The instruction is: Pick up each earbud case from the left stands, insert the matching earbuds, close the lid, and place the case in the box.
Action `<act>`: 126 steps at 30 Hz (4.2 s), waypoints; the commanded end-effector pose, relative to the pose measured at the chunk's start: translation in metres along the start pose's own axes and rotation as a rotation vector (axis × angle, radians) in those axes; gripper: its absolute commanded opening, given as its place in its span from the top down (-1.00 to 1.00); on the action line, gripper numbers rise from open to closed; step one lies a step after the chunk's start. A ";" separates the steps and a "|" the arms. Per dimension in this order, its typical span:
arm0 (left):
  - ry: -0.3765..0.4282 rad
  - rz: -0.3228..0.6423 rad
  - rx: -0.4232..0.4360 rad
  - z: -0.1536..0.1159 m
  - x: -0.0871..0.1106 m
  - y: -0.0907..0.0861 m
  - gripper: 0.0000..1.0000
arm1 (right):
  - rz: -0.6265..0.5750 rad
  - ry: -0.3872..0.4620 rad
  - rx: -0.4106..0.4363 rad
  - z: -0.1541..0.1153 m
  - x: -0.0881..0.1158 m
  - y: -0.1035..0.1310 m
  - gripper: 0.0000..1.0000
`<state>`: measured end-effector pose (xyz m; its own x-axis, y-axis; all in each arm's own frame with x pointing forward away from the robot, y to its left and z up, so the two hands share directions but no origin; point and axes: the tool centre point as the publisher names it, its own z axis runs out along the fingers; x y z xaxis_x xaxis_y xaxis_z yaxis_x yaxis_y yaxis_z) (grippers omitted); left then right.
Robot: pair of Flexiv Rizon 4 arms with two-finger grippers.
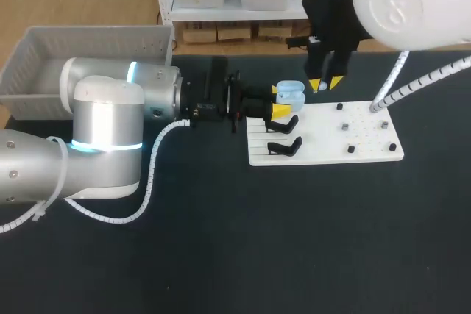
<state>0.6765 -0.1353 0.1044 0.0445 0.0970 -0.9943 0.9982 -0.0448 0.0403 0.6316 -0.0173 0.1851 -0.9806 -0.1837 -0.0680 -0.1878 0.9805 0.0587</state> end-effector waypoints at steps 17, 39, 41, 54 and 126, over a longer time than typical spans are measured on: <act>-0.003 0.003 -0.006 0.000 0.001 -0.001 1.00 | -0.143 0.004 0.030 0.009 -0.020 0.028 1.00; -0.003 0.003 -0.006 0.000 0.001 -0.001 1.00 | -0.145 0.060 0.056 0.027 -0.029 0.041 1.00; -0.003 0.003 -0.006 0.000 0.001 -0.001 1.00 | -0.142 0.060 0.057 0.028 -0.030 0.041 1.00; -0.003 0.003 -0.006 0.000 0.001 -0.001 1.00 | -0.129 0.073 0.071 0.038 -0.032 0.042 1.00; -0.003 0.003 -0.006 0.000 0.001 -0.001 1.00 | 0.175 -0.218 0.194 0.006 -0.056 0.008 -1.00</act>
<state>0.6764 -0.1352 0.1043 0.0444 0.0972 -0.9943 0.9982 -0.0448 0.0402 0.6889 0.0080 0.1862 -0.9785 -0.1812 -0.0990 -0.1756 0.9825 -0.0626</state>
